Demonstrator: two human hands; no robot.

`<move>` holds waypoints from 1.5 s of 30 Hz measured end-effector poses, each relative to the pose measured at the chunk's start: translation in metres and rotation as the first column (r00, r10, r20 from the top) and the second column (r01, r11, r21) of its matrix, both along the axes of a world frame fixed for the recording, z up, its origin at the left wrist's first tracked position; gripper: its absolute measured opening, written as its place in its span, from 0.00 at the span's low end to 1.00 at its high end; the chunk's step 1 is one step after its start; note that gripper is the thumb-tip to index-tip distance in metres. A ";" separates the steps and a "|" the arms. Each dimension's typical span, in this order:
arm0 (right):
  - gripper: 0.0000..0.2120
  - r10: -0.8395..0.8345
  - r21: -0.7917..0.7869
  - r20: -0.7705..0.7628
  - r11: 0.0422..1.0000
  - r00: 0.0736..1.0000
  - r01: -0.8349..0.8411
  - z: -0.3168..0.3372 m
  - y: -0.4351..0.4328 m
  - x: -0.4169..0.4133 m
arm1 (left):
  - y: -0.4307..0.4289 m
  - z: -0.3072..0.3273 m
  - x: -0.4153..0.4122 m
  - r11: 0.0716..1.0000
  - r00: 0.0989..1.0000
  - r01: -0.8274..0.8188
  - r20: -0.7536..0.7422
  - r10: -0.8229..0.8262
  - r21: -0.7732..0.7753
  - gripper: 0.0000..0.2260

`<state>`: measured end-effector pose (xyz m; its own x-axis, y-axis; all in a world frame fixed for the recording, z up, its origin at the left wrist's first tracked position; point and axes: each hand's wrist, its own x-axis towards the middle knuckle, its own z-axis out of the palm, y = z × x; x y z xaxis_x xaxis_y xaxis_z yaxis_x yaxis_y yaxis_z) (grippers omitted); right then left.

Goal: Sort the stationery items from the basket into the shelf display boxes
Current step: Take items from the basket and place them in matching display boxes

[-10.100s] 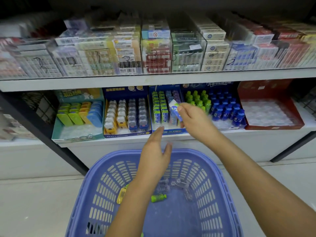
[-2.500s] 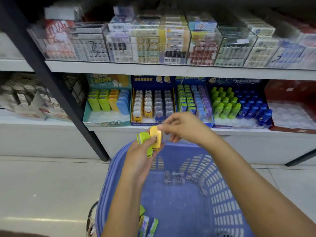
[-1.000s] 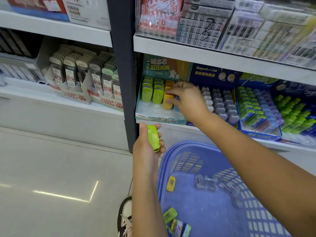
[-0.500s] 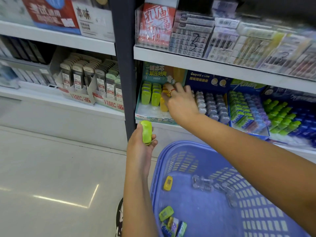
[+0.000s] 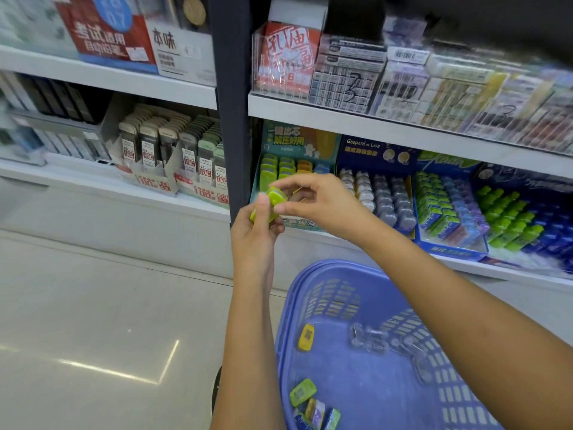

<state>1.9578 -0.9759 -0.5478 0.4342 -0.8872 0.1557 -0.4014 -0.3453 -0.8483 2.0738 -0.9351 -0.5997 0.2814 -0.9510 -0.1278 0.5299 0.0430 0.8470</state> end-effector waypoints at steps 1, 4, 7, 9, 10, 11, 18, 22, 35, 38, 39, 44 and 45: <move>0.13 -0.051 -0.055 -0.008 0.997 0.999 0.051 -0.001 -0.004 0.001 | -0.003 0.001 0.000 1.000 0.998 -0.012 0.060 0.012 -0.009 0.15; 0.13 -0.282 -0.230 -0.072 0.938 0.957 0.259 -0.002 -0.025 0.003 | -0.009 -0.005 0.003 0.999 0.842 -0.035 0.537 0.039 -0.017 0.18; 0.14 -0.356 -0.335 -0.313 0.909 0.880 0.249 -0.002 -0.045 0.004 | -0.006 -0.024 0.001 0.992 0.485 0.117 0.870 -0.092 0.039 0.22; 0.15 -0.317 -0.325 -0.422 0.928 0.850 0.184 -0.007 -0.052 0.006 | -0.005 -0.034 0.000 0.983 0.330 0.170 0.937 -0.118 0.064 0.22; 0.15 -0.294 -0.326 -0.465 0.934 0.835 0.147 -0.010 -0.054 0.007 | -0.005 -0.036 0.000 0.983 0.295 0.177 0.950 -0.104 0.052 0.22; 0.15 -0.277 -0.330 -0.499 0.937 0.821 0.116 -0.012 -0.057 0.009 | -0.005 -0.037 0.001 0.984 0.285 0.176 0.955 -0.084 0.034 0.22; 0.10 -0.268 -0.282 -0.450 0.948 0.852 0.149 -0.033 -0.064 0.008 | -0.006 -0.038 0.006 0.979 0.289 0.202 0.954 -0.080 0.021 0.21; 0.06 -0.459 -0.259 -0.270 0.881 0.846 0.395 -0.040 -0.063 0.015 | -0.007 -0.039 0.008 0.974 0.275 0.224 0.956 -0.098 0.036 0.22; 0.10 -0.113 -0.053 -0.767 0.992 0.632 0.114 -0.084 0.076 -0.073 | 0.031 -0.015 -0.027 0.922 0.319 0.370 0.916 -0.242 0.115 0.10; 0.20 0.256 0.450 -0.802 0.853 0.540 0.265 -0.145 0.121 -0.097 | 0.038 -0.045 -0.061 0.751 -0.020 0.453 0.847 -0.530 0.481 0.12; 0.22 0.327 0.590 -0.739 0.736 0.589 0.332 -0.166 0.132 -0.101 | 0.042 -0.060 -0.072 0.647 -0.186 0.446 0.772 -0.608 0.618 0.13; 0.20 0.294 0.878 -0.475 0.215 0.829 0.427 -0.241 0.161 -0.111 | 0.068 -0.135 -0.099 0.191 -0.723 0.178 0.260 -0.640 0.965 0.19; 0.22 0.338 0.888 -0.459 0.186 0.821 0.420 -0.248 0.164 -0.106 | 0.070 -0.146 -0.099 0.153 -0.731 0.125 0.195 -0.654 0.980 0.17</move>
<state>1.8516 -0.8116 -0.7956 0.0437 -0.1616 -0.9859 -0.8020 0.5827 -0.1311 1.9751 -0.8647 -0.7455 -0.2386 -0.4247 -0.8733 -0.9503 0.2872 0.1199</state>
